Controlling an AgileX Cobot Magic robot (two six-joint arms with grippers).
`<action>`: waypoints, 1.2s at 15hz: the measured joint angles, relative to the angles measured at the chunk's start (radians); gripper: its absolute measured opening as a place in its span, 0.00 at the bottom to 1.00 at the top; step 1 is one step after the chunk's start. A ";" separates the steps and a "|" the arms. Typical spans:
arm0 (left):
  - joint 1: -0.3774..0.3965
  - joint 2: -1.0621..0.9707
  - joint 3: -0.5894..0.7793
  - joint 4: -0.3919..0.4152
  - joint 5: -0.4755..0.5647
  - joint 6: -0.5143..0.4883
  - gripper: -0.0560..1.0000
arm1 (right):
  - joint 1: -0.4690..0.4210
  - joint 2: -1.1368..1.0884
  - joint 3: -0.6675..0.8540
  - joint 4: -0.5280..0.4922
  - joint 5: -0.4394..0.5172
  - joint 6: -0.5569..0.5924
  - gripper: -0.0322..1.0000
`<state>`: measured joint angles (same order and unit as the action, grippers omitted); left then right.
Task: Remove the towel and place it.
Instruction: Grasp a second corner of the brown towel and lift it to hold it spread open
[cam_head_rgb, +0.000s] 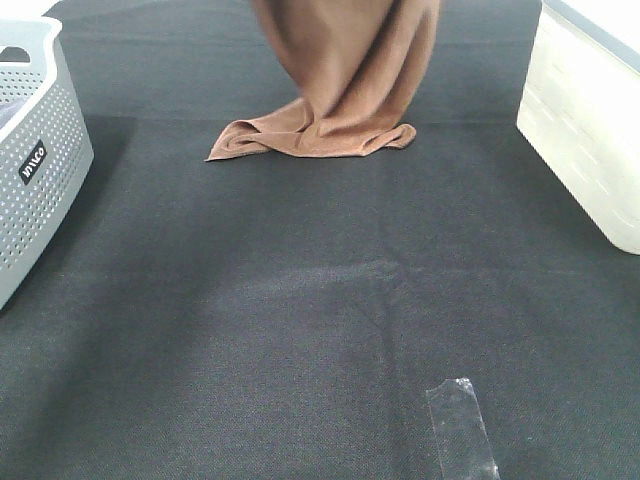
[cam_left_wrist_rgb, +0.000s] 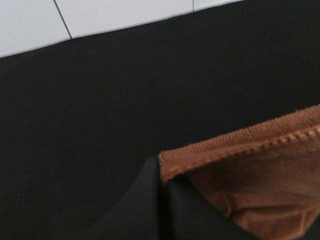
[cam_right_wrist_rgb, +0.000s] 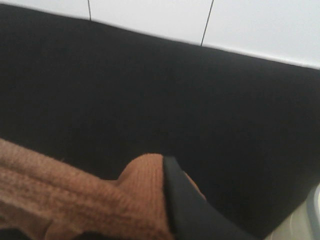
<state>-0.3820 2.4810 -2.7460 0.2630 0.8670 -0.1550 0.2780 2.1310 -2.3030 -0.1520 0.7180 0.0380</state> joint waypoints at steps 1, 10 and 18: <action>0.000 -0.011 0.000 -0.027 0.080 0.027 0.05 | 0.000 -0.002 0.000 0.015 0.040 -0.001 0.03; -0.002 -0.189 0.084 -0.162 0.333 0.155 0.05 | 0.003 -0.122 0.000 0.130 0.430 -0.086 0.03; -0.004 -0.690 0.720 -0.276 0.327 0.129 0.05 | 0.008 -0.453 0.399 0.255 0.493 -0.131 0.03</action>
<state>-0.3860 1.7910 -2.0260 -0.0130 1.1940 -0.0260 0.2860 1.6780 -1.9040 0.1030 1.2110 -0.0930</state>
